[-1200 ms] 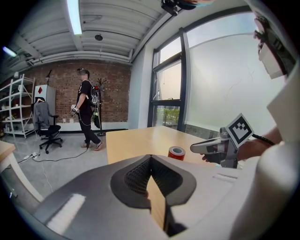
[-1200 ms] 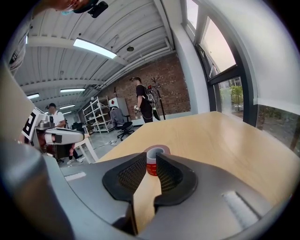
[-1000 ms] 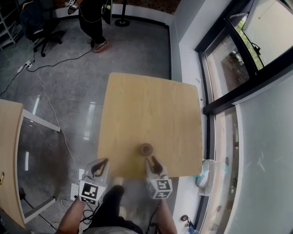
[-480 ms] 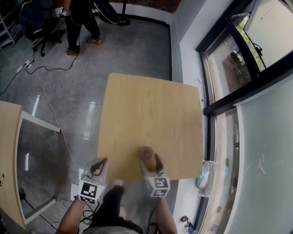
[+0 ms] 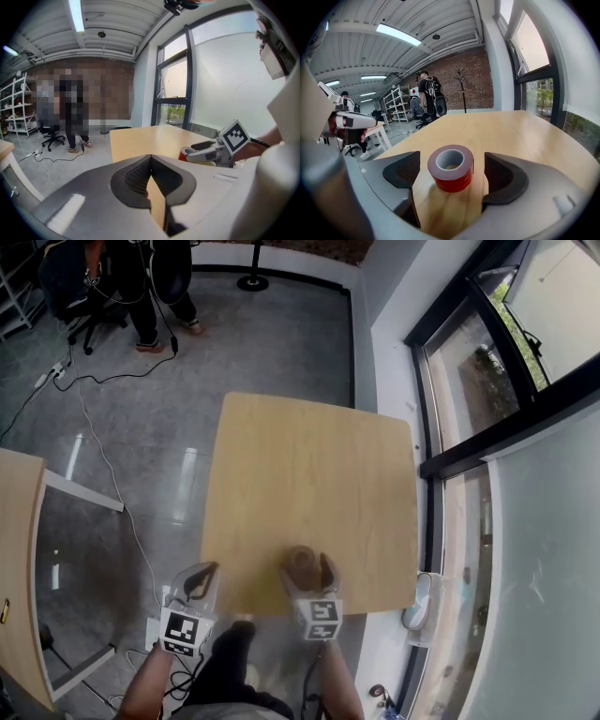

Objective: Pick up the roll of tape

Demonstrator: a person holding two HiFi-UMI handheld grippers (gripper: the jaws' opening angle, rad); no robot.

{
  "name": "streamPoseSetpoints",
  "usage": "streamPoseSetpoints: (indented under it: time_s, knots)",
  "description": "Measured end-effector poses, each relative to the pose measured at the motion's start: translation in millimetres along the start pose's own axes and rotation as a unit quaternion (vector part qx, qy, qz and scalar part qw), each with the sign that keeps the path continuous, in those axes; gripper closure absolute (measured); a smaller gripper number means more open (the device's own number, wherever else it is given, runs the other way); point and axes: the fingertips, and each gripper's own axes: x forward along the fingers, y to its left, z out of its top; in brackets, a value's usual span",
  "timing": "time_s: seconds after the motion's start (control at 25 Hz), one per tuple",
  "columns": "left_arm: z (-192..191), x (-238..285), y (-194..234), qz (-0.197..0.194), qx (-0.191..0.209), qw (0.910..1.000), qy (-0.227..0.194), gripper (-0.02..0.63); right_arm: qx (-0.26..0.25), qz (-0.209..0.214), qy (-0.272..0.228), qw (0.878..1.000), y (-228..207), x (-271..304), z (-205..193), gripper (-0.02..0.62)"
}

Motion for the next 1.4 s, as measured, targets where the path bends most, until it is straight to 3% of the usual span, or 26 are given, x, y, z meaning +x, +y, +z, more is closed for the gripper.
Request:
streamPoseSetpoints:
  time_s: [0.32,1.12,1.4]
  knots:
    - [3,9,7,0.003,-0.001,1.0000,-0.001,0.606,-0.025,-0.009,0.017,1.000,-1,11,-4,0.147]
    - [6,14,18,0.014,-0.001,0.9999,0.001,0.606,-0.035,-0.011,0.040,0.998,-1,15,-6,0.244]
    - [11,13,12,0.015,0.002,0.9999,-0.005,0.606,-0.033,-0.004,0.041,0.999,-2,15,-7,0.245]
